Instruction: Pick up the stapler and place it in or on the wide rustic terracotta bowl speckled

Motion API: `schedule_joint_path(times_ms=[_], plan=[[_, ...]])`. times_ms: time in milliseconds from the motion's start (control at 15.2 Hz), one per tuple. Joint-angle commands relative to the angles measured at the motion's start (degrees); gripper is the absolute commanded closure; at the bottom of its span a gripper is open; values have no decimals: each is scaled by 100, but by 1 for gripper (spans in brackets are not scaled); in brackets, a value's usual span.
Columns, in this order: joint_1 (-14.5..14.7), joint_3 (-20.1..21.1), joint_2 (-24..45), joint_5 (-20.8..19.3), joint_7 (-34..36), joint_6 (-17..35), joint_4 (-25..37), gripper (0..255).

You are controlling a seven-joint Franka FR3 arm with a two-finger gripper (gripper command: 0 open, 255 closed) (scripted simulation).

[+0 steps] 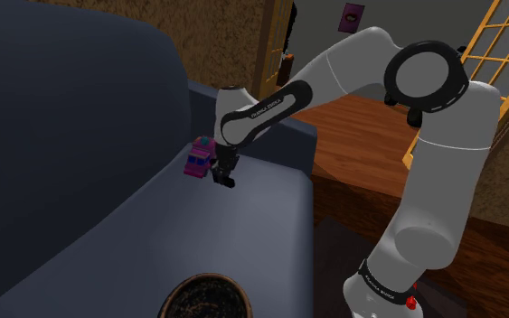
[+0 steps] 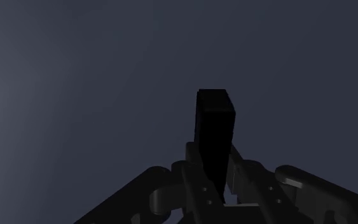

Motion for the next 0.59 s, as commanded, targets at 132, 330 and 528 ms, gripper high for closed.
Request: schedule_joint_path(times_ms=[132,330,528], plan=[[-2,20,-182,52,-28,-265,84,255],[-8,30,-313,89,-59,-471,161,255],[-13,38,-436,123,-88,-680,250,255]])
